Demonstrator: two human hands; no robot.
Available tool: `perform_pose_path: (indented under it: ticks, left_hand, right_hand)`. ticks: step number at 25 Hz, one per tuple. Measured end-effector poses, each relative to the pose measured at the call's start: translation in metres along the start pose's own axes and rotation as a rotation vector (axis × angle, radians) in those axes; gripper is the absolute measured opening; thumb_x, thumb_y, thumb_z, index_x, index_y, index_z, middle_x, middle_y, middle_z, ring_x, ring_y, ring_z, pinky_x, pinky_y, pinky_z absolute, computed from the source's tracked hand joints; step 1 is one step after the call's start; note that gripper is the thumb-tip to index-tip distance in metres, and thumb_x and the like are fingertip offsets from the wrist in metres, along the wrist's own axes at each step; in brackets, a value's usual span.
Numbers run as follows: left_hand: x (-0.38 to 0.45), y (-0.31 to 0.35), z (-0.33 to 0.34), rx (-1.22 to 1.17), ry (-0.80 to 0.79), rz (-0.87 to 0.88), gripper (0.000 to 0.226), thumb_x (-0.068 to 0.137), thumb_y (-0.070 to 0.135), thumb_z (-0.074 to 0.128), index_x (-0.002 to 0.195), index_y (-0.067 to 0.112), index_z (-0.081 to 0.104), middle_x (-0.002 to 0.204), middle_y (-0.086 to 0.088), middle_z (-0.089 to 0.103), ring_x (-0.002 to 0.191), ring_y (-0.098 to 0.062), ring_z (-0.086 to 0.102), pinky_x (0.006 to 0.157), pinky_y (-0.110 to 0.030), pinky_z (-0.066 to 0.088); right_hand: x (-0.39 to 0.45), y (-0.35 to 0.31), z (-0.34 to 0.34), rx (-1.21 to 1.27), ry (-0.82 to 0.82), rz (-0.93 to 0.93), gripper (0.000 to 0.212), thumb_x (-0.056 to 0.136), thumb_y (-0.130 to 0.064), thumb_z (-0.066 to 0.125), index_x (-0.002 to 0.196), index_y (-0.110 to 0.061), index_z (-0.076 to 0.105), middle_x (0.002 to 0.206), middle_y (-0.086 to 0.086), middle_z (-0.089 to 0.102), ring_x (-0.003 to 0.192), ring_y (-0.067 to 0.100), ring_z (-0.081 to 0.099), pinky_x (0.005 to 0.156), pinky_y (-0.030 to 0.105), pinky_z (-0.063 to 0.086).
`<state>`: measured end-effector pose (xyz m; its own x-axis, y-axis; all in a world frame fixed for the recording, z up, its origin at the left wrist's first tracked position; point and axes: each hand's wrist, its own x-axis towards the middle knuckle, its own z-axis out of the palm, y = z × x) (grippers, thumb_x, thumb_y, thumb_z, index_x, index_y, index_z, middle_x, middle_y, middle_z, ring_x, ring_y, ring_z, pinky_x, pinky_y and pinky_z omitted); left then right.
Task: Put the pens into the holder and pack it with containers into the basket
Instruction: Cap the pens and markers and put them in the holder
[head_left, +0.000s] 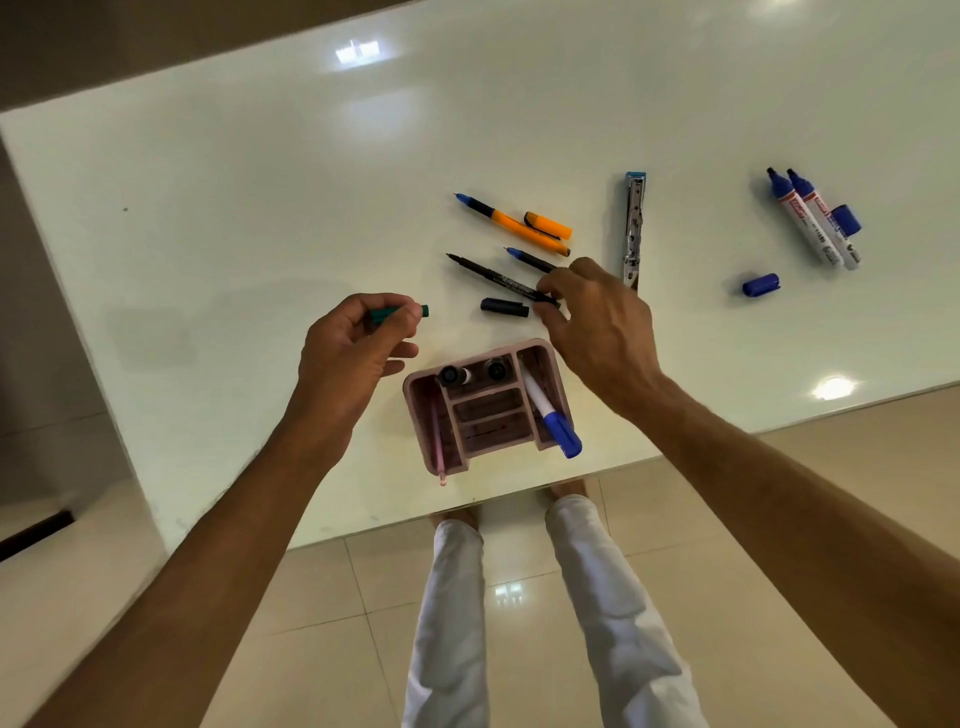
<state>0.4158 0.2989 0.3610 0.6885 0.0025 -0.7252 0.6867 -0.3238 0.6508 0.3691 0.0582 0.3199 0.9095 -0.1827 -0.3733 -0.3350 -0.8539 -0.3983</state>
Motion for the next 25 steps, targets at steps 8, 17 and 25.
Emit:
perform_pose_path:
  ticks: [8, 17, 25]
  left_hand:
    - [0.000, 0.004, -0.002, -0.175, -0.091, -0.026, 0.028, 0.106, 0.032, 0.060, 0.123, 0.012, 0.068, 0.102, 0.000, 0.077, 0.093, -0.019, 0.078, 0.088, -0.034, 0.063]
    - [-0.003, 0.031, 0.010, -0.470, -0.229, -0.072, 0.008, 0.107, 0.018, 0.058, 0.108, 0.011, 0.061, 0.112, -0.013, 0.081, 0.107, -0.028, 0.079, 0.085, -0.029, 0.064]
    - [-0.012, 0.034, 0.012, -0.492, -0.232, -0.068, 0.010, 0.106, 0.017, 0.058, 0.111, 0.011, 0.063, 0.103, -0.010, 0.083, 0.101, -0.022, 0.081, 0.080, -0.025, 0.064]
  right_hand:
    - [-0.014, 0.004, -0.047, 0.348, 0.031, 0.096, 0.021, 0.097, -0.024, 0.073, 0.116, -0.016, 0.077, 0.098, -0.004, 0.077, 0.083, 0.008, 0.074, 0.084, 0.019, 0.059]
    - [-0.064, -0.001, -0.083, 0.358, -0.043, -0.006, 0.023, 0.091, -0.024, 0.079, 0.113, -0.018, 0.080, 0.094, -0.012, 0.072, 0.077, -0.006, 0.067, 0.077, 0.005, 0.050]
    - [-0.065, -0.014, -0.077, 0.342, -0.024, -0.059, 0.020, 0.094, -0.023, 0.077, 0.113, -0.017, 0.080, 0.097, -0.006, 0.076, 0.076, 0.003, 0.067, 0.078, 0.010, 0.051]
